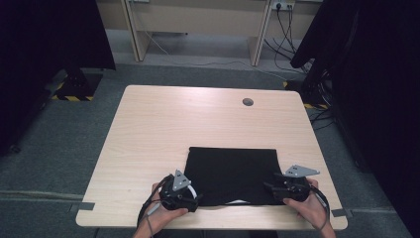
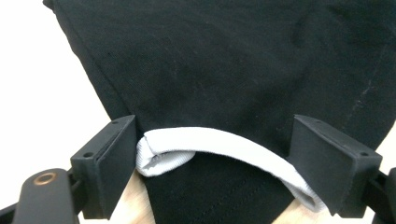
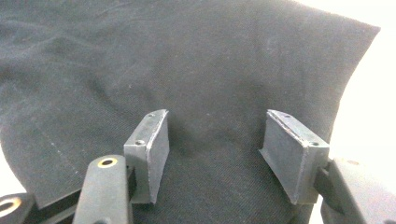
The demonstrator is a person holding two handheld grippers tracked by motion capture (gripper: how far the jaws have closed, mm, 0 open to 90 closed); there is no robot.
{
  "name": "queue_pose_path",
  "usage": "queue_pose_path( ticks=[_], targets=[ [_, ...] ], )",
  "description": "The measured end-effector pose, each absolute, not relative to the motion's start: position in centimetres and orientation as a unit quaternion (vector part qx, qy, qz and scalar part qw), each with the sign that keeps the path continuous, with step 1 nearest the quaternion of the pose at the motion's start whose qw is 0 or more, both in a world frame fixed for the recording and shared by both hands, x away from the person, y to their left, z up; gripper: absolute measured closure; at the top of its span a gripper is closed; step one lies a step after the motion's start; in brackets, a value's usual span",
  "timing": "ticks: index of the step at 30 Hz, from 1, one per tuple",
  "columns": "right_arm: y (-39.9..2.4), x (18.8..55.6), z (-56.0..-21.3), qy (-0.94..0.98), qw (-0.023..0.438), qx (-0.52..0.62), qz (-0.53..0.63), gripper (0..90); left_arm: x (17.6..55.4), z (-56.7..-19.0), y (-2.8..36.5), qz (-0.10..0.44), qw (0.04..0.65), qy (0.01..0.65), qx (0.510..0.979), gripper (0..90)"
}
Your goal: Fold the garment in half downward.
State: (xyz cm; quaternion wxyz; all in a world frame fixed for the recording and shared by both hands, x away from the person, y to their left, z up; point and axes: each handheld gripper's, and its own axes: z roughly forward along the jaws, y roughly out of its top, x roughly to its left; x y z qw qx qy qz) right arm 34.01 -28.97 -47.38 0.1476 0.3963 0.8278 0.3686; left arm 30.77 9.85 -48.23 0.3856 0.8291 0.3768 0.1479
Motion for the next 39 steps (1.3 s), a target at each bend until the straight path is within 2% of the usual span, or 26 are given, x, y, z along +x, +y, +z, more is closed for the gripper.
queue_pose_path(
  ticks=[15, 32, 39],
  targets=[
    [-31.1, 33.8, -47.3, 0.826, 0.159, 0.404, 0.36, 41.8, 31.3, -48.1, 7.7, 0.138, 0.385, 0.361, 0.838, 15.1],
    [-31.4, 33.7, -47.4, 0.825, 0.163, 0.4, 0.364, 41.7, 31.5, -48.3, 7.7, 0.134, 0.396, 0.356, 0.836, 13.6],
    [-31.4, 33.7, -47.5, 0.823, 0.165, 0.402, 0.365, 41.5, 31.8, -48.4, 8.2, 0.12, 0.4, 0.374, 0.828, 8.6]
  ],
)
